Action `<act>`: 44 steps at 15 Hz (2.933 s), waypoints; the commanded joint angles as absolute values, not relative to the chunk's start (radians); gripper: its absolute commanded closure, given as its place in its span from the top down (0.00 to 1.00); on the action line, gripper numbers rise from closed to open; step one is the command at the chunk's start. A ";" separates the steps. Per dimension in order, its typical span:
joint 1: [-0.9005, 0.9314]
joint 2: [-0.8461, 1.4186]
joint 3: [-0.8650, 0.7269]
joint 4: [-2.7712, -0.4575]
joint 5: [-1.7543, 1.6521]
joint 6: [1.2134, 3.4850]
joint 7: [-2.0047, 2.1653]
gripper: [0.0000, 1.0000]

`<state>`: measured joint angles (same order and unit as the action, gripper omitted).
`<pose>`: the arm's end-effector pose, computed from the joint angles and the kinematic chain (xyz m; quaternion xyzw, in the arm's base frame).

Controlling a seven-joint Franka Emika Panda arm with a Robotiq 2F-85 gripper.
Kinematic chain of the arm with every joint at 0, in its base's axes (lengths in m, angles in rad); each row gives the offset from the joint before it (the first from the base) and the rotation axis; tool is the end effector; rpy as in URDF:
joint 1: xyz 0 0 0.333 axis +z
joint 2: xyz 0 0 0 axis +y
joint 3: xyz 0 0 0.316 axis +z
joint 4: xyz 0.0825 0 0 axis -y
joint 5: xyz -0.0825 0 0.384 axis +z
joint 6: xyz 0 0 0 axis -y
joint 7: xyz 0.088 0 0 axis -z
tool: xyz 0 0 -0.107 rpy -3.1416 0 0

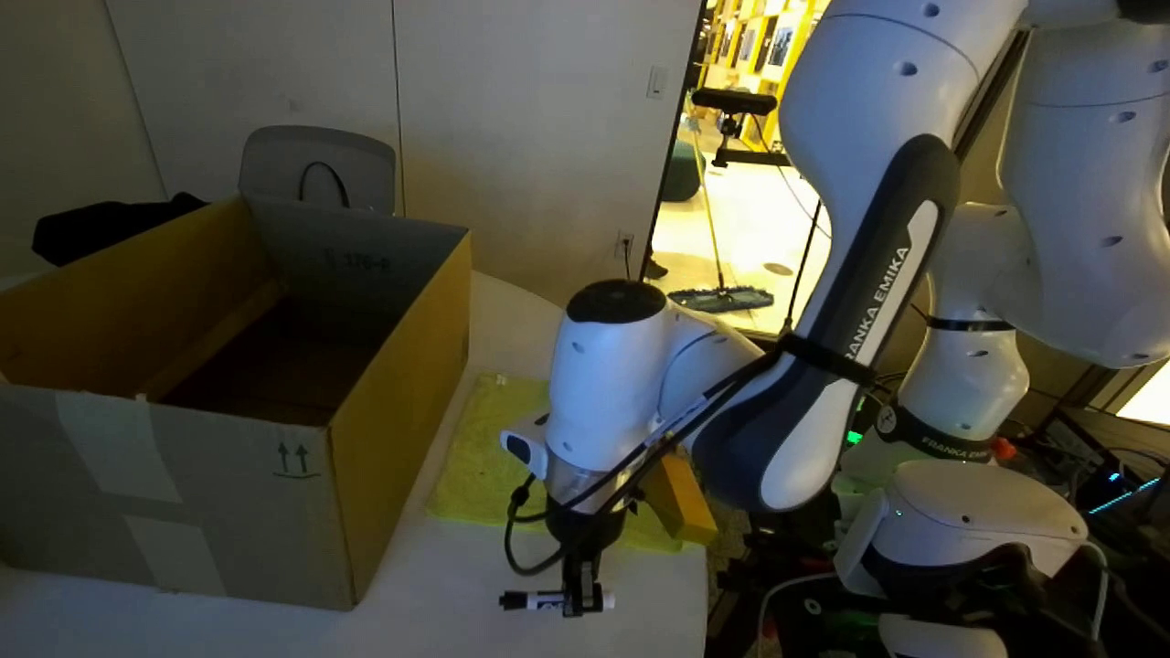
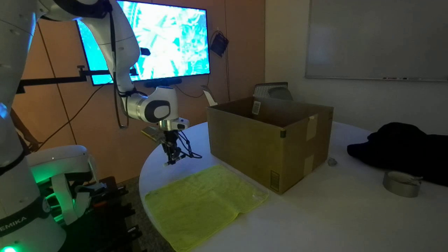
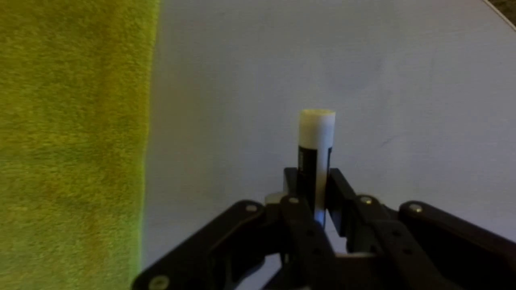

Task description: Put the black marker in the yellow fabric, wrap it and put it in the box

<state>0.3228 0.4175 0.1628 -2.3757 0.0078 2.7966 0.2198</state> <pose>0.4414 0.2382 0.1518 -0.9920 -0.1218 0.0078 0.0335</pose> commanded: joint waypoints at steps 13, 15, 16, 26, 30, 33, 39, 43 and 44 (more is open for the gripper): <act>0.461 0.260 -0.305 -2.504 -0.613 2.733 0.922 0.13; 0.470 0.285 -0.314 -2.485 -0.645 2.670 0.955 0.13; 0.401 0.295 -0.247 -2.473 -0.676 2.639 0.977 0.13; 0.318 0.445 -0.139 -2.405 -0.656 2.535 0.995 0.45; 0.317 0.444 -0.141 -2.413 -0.659 2.542 1.009 0.66; 0.339 0.394 -0.146 -2.429 -0.685 2.527 1.040 0.88; 0.360 0.298 -0.072 -2.459 -0.710 2.582 1.064 1.00; 0.324 0.323 0.016 -2.464 -0.658 2.750 0.985 1.00; 0.320 0.342 0.027 -2.464 -0.646 2.797 0.967 1.00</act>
<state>0.3536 0.3250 -0.0144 -2.4454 -0.6773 2.6710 1.0297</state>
